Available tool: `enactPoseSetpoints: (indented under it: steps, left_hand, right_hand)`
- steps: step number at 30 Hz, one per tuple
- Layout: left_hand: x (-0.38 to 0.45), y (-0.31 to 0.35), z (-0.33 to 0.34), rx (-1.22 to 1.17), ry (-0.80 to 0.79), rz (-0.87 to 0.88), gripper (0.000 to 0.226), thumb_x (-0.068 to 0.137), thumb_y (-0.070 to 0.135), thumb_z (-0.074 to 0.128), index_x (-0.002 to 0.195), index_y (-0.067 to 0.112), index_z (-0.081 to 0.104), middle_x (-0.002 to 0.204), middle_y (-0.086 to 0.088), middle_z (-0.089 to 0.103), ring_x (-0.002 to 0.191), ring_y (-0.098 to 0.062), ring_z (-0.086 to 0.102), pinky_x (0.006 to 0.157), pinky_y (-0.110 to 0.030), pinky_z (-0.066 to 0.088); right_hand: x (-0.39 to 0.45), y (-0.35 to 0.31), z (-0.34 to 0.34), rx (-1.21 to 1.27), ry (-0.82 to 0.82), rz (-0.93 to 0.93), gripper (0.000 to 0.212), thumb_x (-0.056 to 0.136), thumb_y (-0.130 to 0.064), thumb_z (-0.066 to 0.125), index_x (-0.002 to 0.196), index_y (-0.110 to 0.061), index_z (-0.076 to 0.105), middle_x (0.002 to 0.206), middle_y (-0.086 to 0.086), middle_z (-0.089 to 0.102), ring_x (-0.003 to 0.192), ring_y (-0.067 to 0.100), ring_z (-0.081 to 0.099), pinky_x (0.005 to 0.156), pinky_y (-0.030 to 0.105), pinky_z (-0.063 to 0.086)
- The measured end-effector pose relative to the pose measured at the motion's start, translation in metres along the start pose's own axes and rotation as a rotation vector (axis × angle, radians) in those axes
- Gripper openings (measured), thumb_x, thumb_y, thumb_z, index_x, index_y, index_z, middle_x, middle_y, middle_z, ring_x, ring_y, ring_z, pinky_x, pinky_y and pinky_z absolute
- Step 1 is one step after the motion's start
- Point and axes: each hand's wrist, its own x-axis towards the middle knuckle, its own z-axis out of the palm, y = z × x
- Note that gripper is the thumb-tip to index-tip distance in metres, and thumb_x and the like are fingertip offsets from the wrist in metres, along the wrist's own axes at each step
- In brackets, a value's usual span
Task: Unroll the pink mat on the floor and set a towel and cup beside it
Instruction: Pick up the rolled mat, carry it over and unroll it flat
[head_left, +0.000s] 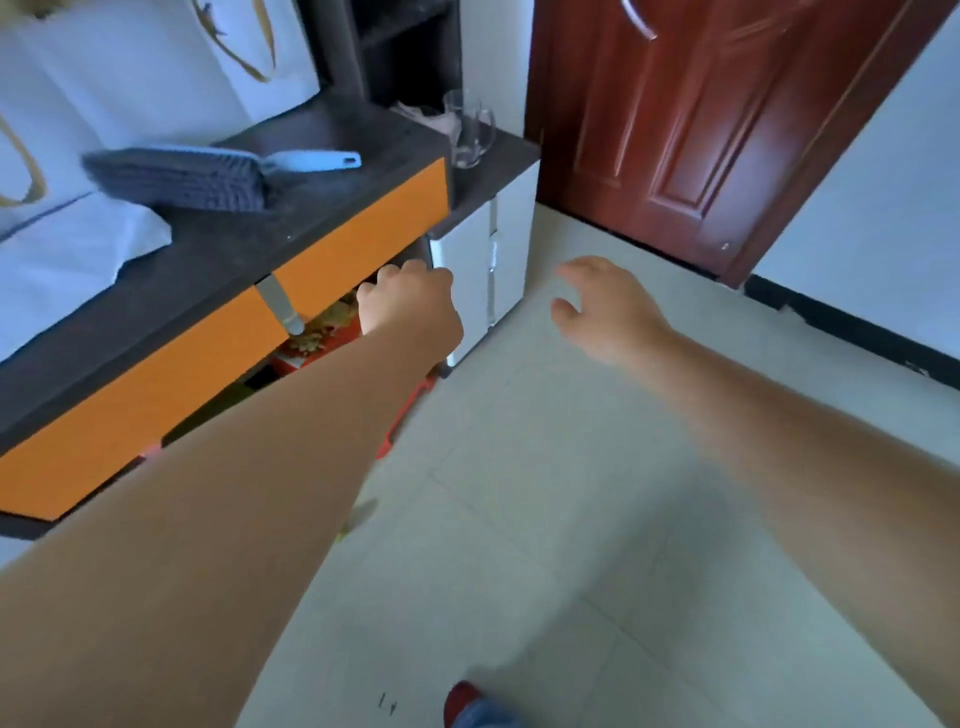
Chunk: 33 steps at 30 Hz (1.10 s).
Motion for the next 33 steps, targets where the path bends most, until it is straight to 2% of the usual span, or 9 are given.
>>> enactPoseSetpoints:
  steps: [5,8,11,14,16,21,24,28,33]
  left_hand:
    - [-0.033,0.105,-0.064,0.011,0.075,0.233,0.043,0.089,0.013,0.043,0.132,0.015,0.047,0.132,-0.011,0.049,0.123,-0.033,0.043,0.098,-0.042,0.036]
    - [-0.061,0.177,-0.098,0.054,0.145,0.456,0.042,0.088,0.012,0.044,0.130,0.016,0.047,0.128,-0.013,0.051,0.120,-0.035,0.044,0.096,-0.043,0.036]
    - [-0.084,0.242,-0.122,0.059,0.198,0.650,0.038,0.090,0.016,0.043,0.128,0.018,0.049,0.125,-0.012,0.054,0.118,-0.034,0.046,0.093,-0.042,0.038]
    - [-0.116,0.295,-0.133,0.048,0.246,0.843,0.033,0.090,0.016,0.043,0.122,0.017,0.053,0.118,-0.010,0.058,0.111,-0.032,0.050,0.080,-0.037,0.036]
    - [-0.143,0.324,-0.138,0.026,0.254,0.980,0.037,0.090,0.016,0.042,0.126,0.018,0.052,0.120,-0.008,0.057,0.113,-0.030,0.050,0.082,-0.037,0.037]
    - [-0.240,0.380,-0.149,-0.035,0.240,1.338,0.035,0.088,0.014,0.046,0.122,0.014,0.055,0.116,-0.010,0.059,0.110,-0.030,0.049,0.076,-0.032,0.029]
    - [-0.314,0.398,-0.156,-0.065,0.224,1.501,0.026,0.086,0.011,0.047,0.109,0.009,0.059,0.114,-0.013,0.060,0.111,-0.032,0.051,0.086,-0.034,0.038]
    - [-0.417,0.409,-0.158,-0.069,0.224,1.705,0.028,0.088,0.013,0.046,0.113,0.012,0.059,0.120,-0.011,0.059,0.114,-0.032,0.052,0.089,-0.033,0.040]
    - [-0.562,0.415,-0.156,-0.097,0.168,1.902,0.032,0.089,0.016,0.046,0.118,0.014,0.058,0.124,-0.010,0.057,0.117,-0.032,0.050,0.090,-0.034,0.042]
  right_hand:
    - [-0.071,0.058,-0.102,-0.049,0.175,0.127,0.043,0.089,-0.020,0.047,0.129,-0.004,0.047,0.134,0.017,0.048,0.124,0.034,0.044,0.104,0.045,0.039]
    - [-0.132,0.094,-0.164,-0.069,0.295,0.265,0.043,0.091,-0.020,0.044,0.132,-0.008,0.045,0.135,0.015,0.048,0.125,0.033,0.043,0.105,0.044,0.037]
    - [-0.191,0.122,-0.208,-0.116,0.388,0.407,0.044,0.093,-0.021,0.042,0.135,-0.009,0.040,0.142,0.013,0.043,0.131,0.031,0.036,0.108,0.043,0.032]
    - [-0.251,0.135,-0.235,-0.144,0.474,0.576,0.045,0.093,-0.021,0.042,0.137,-0.010,0.038,0.144,0.012,0.041,0.132,0.030,0.035,0.107,0.041,0.032]
    - [-0.294,0.138,-0.247,-0.160,0.524,0.701,0.046,0.093,-0.020,0.043,0.137,-0.009,0.038,0.144,0.012,0.041,0.132,0.029,0.036,0.107,0.040,0.034]
    - [-0.426,0.121,-0.266,-0.213,0.639,1.050,0.047,0.092,-0.021,0.046,0.136,-0.008,0.040,0.145,0.014,0.040,0.131,0.031,0.038,0.107,0.039,0.036]
    - [-0.507,0.095,-0.270,-0.230,0.715,1.234,0.047,0.091,-0.022,0.047,0.136,-0.009,0.040,0.145,0.014,0.040,0.131,0.031,0.040,0.107,0.037,0.035]
    - [-0.602,0.059,-0.266,-0.238,0.806,1.411,0.047,0.091,-0.023,0.046,0.136,-0.011,0.040,0.145,0.013,0.040,0.129,0.032,0.041,0.105,0.040,0.038]
    - [-0.727,0.014,-0.256,-0.233,0.896,1.558,0.045,0.091,-0.021,0.048,0.134,-0.010,0.043,0.144,0.012,0.043,0.128,0.029,0.043,0.103,0.034,0.036]
